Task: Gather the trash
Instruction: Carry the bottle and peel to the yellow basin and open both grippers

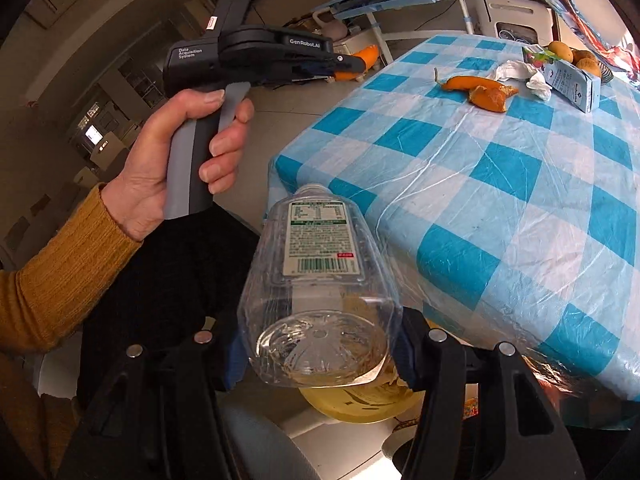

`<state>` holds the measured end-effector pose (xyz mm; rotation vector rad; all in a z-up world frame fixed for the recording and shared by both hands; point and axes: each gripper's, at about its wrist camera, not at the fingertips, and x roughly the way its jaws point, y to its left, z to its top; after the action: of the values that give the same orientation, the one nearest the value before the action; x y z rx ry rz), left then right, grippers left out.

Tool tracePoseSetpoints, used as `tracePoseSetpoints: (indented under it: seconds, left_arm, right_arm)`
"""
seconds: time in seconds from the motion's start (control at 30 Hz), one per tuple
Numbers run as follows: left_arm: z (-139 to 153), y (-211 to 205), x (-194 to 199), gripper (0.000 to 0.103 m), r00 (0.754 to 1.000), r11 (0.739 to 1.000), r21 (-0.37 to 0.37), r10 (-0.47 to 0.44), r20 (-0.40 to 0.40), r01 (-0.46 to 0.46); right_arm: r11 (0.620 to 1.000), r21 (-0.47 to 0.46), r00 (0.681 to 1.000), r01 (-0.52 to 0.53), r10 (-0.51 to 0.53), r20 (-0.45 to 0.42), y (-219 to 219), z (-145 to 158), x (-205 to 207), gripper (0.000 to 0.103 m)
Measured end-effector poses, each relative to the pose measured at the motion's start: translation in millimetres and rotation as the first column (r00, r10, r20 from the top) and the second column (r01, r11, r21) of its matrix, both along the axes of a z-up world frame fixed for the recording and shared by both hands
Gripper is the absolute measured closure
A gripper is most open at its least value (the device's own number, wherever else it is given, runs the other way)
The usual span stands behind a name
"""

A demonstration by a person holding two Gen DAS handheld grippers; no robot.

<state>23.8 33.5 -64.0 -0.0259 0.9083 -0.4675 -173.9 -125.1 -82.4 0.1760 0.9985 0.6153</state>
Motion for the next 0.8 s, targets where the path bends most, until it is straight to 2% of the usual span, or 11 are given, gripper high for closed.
tracePoseSetpoints:
  seconds: [0.13, 0.3, 0.47, 0.63, 0.67, 0.7, 0.77, 0.8]
  left_arm:
    - [-3.7, 2.0, -20.4, 0.089, 1.0, 1.0, 0.016, -0.015, -0.006, 0.015]
    - [-8.2, 3.4, -42.3, 0.089, 1.0, 0.999, 0.032, -0.029, -0.013, 0.029]
    - [-11.3, 3.1, -56.2, 0.089, 0.999, 0.999, 0.035, -0.039, -0.018, 0.04]
    - [-13.7, 3.8, -61.3, 0.089, 0.999, 0.998, 0.041, -0.044, -0.024, 0.045]
    - [-13.8, 3.9, -61.8, 0.089, 0.999, 0.998, 0.042, -0.044, -0.024, 0.045]
    - [-13.8, 3.8, -62.5, 0.089, 0.999, 0.998, 0.043, -0.046, -0.023, 0.047]
    - [-13.8, 3.2, -64.1, 0.089, 0.998, 0.997, 0.048, -0.051, -0.022, 0.052]
    - [-13.9, 2.8, -65.1, 0.089, 0.998, 0.997, 0.05, -0.054, -0.021, 0.055]
  right_arm:
    - [0.997, -0.033, 0.998, -0.07, 0.07, -0.005, 13.5, -5.5, -7.4, 0.046]
    - [0.984, -0.13, 0.993, -0.12, 0.119, -0.015, 32.0, -19.6, -12.1, 0.046]
    - [0.992, -0.093, 0.996, -0.084, 0.086, 0.017, 31.8, -17.2, -9.8, 0.046]
    - [0.991, -0.112, 0.997, -0.07, 0.073, 0.023, 38.8, -19.7, -12.0, 0.046]
    - [0.992, -0.11, 0.998, -0.063, 0.066, 0.019, 38.9, -21.1, -10.9, 0.045]
    - [0.993, -0.102, 0.998, -0.054, 0.056, 0.017, 37.7, -21.5, -9.7, 0.038]
    - [0.996, -0.083, 0.999, -0.011, 0.014, 0.042, 30.3, -17.1, -9.2, 0.032]
    - [0.998, -0.065, 0.998, 0.014, -0.011, 0.057, 24.9, -13.6, -8.5, 0.032]
